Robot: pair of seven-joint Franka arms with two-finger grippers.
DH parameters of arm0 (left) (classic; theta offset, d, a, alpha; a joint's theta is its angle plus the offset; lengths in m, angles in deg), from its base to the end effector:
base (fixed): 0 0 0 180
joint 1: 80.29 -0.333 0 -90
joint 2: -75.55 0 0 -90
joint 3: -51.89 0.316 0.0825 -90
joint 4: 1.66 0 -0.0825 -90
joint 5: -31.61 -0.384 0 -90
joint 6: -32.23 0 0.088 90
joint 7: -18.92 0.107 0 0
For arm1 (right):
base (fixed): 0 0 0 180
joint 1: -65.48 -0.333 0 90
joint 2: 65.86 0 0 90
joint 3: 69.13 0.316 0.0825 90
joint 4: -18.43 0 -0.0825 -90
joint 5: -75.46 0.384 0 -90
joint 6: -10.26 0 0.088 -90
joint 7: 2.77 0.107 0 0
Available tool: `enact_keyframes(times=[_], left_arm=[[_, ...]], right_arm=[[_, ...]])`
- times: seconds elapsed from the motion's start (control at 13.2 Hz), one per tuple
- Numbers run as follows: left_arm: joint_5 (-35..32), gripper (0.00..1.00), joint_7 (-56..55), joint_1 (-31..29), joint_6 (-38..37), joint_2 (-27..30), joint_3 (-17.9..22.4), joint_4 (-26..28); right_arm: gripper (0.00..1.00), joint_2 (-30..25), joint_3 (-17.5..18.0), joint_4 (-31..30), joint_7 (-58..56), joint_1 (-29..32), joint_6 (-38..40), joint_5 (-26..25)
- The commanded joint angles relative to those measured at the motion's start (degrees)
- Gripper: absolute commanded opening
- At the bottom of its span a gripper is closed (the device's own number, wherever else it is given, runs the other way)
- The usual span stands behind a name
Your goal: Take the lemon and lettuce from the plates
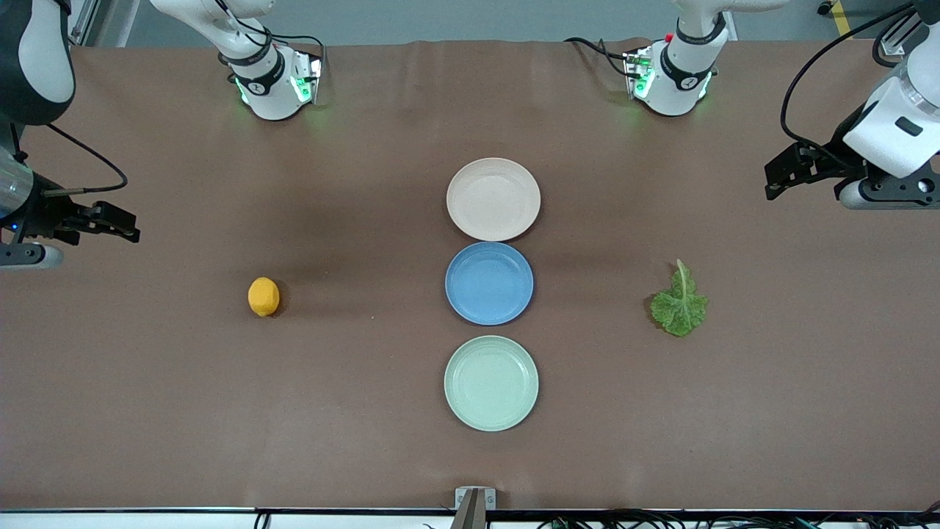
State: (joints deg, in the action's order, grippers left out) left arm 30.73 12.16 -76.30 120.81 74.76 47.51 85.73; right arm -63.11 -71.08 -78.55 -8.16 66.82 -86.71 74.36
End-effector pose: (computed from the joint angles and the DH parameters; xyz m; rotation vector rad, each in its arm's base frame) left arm 0.5511 -0.0791 0.6361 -3.1280 0.0433 -0.0138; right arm 0.5717 -0.0343 0.5500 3.1231 0.0616 -0.0774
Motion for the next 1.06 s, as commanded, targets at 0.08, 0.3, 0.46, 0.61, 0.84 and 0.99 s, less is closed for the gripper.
enact_keyframes(times=[0.08, 0.3, 0.46, 0.61, 0.84, 0.99], left_arm=[[0.3, 1.0, 0.4, -0.2, -0.8, 0.2, 0.0, -1.0], [0.2, 1.0, 0.3, -0.1, -0.9, 0.2, 0.0, -1.7], [0.2, 1.0, 0.3, -0.1, -1.2, 0.2, 0.0, -1.7], [0.2, 1.0, 0.3, -0.2, -1.3, 0.2, 0.0, -1.7], [0.2, 1.0, 0.3, -0.2, -1.4, 0.2, 0.0, -1.7], [0.2, 1.0, 0.3, -0.2, -1.7, 0.1, 0.0, -1.7]], right_arm=[[1.0, -6.0, 0.2, -5.3, -0.3, 0.2, -1.2, 0.2], [1.0, -6.2, 0.3, -5.3, -0.3, 0.2, -1.5, 0.2], [1.0, -6.6, 0.3, -5.2, -0.4, 0.1, -1.6, 0.1], [1.0, -7.0, 0.3, -5.2, -0.3, 0.1, -1.6, -0.1], [1.0, -7.5, 0.3, -5.3, -0.2, 0.1, -1.4, -0.1], [1.0, -7.6, 0.3, -5.3, -0.1, 0.1, -1.3, -0.1]])
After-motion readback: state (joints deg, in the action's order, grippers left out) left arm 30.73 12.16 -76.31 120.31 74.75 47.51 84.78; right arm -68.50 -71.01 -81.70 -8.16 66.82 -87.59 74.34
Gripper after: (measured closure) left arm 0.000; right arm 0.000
